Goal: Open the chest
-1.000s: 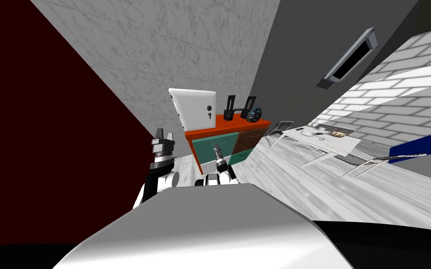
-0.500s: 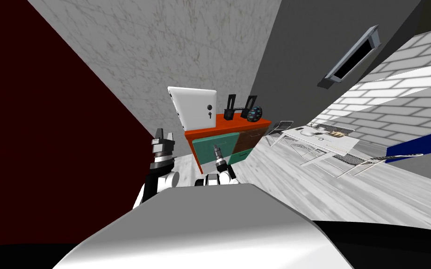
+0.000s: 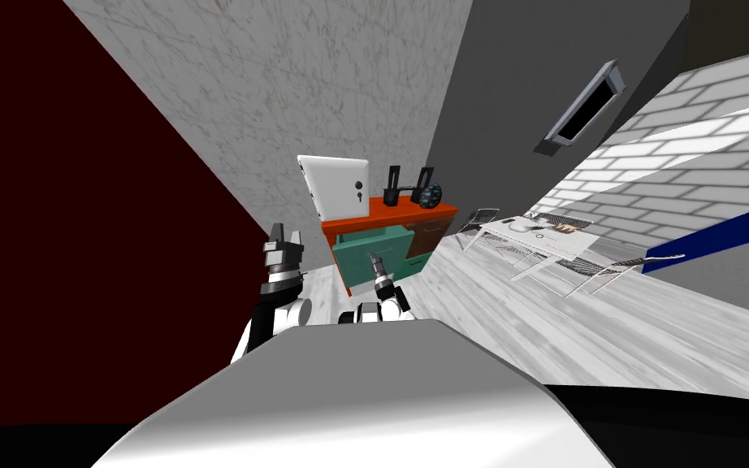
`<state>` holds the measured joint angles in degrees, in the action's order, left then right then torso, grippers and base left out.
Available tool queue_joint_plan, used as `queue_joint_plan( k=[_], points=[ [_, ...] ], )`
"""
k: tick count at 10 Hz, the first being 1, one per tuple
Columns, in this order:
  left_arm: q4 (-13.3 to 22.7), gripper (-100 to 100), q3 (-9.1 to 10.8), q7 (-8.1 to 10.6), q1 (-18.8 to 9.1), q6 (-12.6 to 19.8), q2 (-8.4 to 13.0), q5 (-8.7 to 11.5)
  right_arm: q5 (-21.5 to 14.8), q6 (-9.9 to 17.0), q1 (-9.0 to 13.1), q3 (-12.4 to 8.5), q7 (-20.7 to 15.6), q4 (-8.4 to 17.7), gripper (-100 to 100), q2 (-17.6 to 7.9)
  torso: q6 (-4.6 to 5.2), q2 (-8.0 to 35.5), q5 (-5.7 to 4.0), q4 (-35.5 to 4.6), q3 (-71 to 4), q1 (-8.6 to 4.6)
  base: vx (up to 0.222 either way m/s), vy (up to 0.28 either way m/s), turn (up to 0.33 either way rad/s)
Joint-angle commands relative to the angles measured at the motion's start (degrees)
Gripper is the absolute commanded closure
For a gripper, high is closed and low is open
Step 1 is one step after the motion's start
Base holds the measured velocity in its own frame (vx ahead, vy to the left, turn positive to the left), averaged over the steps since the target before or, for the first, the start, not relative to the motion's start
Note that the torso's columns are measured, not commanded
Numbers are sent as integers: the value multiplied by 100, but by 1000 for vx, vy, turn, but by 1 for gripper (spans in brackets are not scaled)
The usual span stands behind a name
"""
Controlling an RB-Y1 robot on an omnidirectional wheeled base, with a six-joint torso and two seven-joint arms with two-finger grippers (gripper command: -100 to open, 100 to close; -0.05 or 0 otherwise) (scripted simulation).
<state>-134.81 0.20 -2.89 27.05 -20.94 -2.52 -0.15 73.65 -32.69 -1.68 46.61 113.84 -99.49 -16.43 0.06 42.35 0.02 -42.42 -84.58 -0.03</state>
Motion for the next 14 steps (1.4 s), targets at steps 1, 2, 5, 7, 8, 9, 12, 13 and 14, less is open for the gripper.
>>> queue_joint_plan(
  k=[1,2,5,7,8,9,12,13,14],
  points=[
    [0,0,0,0,0,0,0,0,5,13,-10,12,-31,-94,100,-18,-1,18,-2,1,14,-3,-163,-51,-34],
    [0,0,0,0,0,0,0,0,8,22,-15,20,-43,-133,100,-27,0,15,-2,-3,12,-4,-161,-40,-38],
    [0,0,0,0,0,0,0,0,208,292,-76,-76,-288,-177,-100,53,-5,-4,1,-8,1,10,-89,-20,-53],
    [0,0,0,0,2,0,0,0,386,531,-93,-189,-515,-252,-100,140,-5,-26,2,17,-13,17,-8,24,-116],
    [0,0,0,0,1,0,0,0,564,735,-109,-302,-709,-327,-100,227,-8,-20,0,17,-8,11,-4,24,-115],
    [0,0,0,0,2,0,0,0,564,769,-109,-302,-742,-327,-100,227,-8,-14,-1,14,-4,7,-3,20,-41],
    [0,0,0,0,1,0,0,0,920,1226,-143,-527,-1165,-478,-100,402,-6,-3,-3,12,3,0,-7,13,-89],
    [0,0,0,0,2,0,0,0,920,1247,-143,-527,-1195,-478,-100,402,-5,-4,-3,13,2,2,-6,13,-59],
    [0,0,0,0,1,0,0,0,1098,1470,-159,-640,-1412,-553,-100,489,-7,-6,-2,13,1,4,-8,14,-106]
  ],
)
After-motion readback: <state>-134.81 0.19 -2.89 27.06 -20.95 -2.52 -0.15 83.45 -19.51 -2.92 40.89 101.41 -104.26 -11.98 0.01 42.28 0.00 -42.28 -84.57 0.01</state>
